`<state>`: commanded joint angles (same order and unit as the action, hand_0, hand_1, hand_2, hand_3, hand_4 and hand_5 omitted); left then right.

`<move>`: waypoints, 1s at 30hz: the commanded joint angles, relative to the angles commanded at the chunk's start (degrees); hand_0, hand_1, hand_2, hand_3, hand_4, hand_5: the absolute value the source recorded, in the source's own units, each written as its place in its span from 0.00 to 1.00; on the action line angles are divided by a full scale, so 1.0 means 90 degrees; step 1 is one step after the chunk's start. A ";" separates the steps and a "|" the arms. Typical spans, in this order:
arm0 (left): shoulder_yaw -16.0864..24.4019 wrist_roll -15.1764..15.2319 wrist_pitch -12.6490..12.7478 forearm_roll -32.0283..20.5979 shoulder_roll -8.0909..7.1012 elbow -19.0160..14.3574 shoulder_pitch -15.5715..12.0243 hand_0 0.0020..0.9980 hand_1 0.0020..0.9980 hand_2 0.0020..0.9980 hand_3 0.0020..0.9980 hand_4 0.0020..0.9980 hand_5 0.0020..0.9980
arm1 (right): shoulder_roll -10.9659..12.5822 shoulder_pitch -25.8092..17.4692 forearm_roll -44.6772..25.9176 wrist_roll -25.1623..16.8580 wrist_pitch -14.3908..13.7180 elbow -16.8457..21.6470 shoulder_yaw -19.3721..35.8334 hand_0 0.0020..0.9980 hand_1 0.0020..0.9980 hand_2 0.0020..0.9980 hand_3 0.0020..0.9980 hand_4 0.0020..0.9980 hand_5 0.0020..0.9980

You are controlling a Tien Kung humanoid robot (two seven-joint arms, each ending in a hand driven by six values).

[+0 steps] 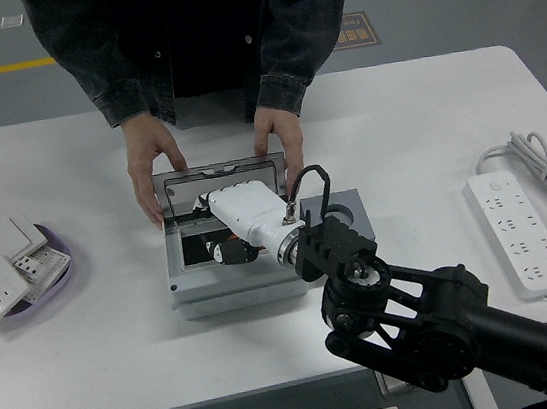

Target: Pick up the cylinder from the cube,place it in the box,flap close box

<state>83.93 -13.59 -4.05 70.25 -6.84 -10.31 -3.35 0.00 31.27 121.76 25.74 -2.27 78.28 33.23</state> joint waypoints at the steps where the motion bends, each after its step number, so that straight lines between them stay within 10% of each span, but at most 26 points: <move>1: -0.0002 0.0001 -0.0001 0.0001 0.0002 0.0000 0.0001 0.63 0.66 0.59 0.65 0.72 0.29 | 0.0000 -0.0012 -0.0079 -0.0032 -0.0030 0.0004 -0.0002 0.73 0.67 0.68 0.69 0.52 0.32; 16: 0.0032 -0.0008 -0.0002 0.0068 0.0008 0.0000 -0.0010 0.64 0.67 0.59 0.65 0.72 0.29 | 0.0954 0.0520 -0.2947 -0.1135 -0.0843 0.1094 0.0550 0.70 0.65 0.67 0.69 0.53 0.34; 30: 0.0024 -0.0013 -0.0007 0.0095 -0.0034 0.0000 0.0041 0.64 0.67 0.59 0.65 0.72 0.28 | 0.1285 0.1396 -0.3812 -0.0984 -0.0519 -0.0248 -0.0140 0.61 0.61 0.65 0.68 0.54 0.32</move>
<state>84.15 -13.71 -4.11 71.11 -7.15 -10.31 -2.98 11.57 43.83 87.46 16.89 -6.94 76.05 31.97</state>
